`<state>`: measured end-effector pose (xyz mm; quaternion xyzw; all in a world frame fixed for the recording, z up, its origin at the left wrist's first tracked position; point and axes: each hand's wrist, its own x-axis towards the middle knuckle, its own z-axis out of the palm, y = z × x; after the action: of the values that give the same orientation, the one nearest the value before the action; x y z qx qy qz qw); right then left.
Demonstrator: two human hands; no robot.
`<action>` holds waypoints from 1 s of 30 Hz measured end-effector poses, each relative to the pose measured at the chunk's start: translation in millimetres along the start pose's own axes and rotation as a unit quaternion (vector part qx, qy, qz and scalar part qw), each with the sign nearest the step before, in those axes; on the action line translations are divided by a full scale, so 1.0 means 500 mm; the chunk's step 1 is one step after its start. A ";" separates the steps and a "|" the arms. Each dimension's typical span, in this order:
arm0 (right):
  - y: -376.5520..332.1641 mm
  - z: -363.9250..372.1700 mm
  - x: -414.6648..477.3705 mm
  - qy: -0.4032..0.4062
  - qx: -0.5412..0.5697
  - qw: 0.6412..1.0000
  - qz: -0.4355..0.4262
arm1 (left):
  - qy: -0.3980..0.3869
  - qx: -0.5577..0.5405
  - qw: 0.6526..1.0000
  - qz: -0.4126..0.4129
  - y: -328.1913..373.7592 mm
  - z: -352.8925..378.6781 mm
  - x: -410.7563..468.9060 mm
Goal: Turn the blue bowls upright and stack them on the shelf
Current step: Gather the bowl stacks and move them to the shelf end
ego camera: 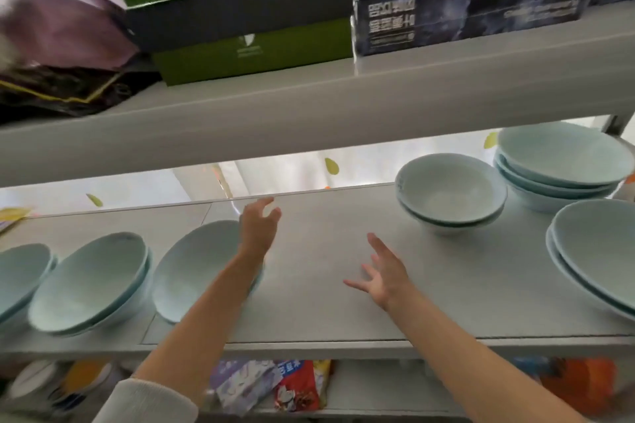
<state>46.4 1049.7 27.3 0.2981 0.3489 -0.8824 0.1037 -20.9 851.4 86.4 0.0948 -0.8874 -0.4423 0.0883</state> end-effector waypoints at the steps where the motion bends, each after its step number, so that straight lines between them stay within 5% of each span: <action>1: 0.030 0.022 -0.009 -0.021 -0.018 1.000 0.013 | 0.022 0.021 1.000 -0.007 -0.027 -0.039 0.004; 11: 0.237 0.204 -0.071 -0.139 -0.166 0.973 0.085 | 0.003 0.224 0.967 -0.124 -0.230 -0.232 0.024; 19: 0.269 0.236 -0.099 -0.138 -0.159 0.975 0.076 | -0.011 -0.106 0.968 -0.227 -0.265 -0.265 0.019; 25: 0.235 0.169 -0.137 -0.086 -0.119 0.988 0.039 | -0.041 -0.119 0.975 -0.181 -0.220 -0.206 -0.018; 30: 0.162 0.052 -0.187 -0.014 -0.042 0.999 -0.010 | -0.140 -0.117 0.978 -0.098 -0.122 -0.080 -0.057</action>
<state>141.2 970.4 53.4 0.2777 0.3874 -0.8719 0.1122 21.5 791.9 59.2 0.1076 -0.8196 -0.5583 -0.0704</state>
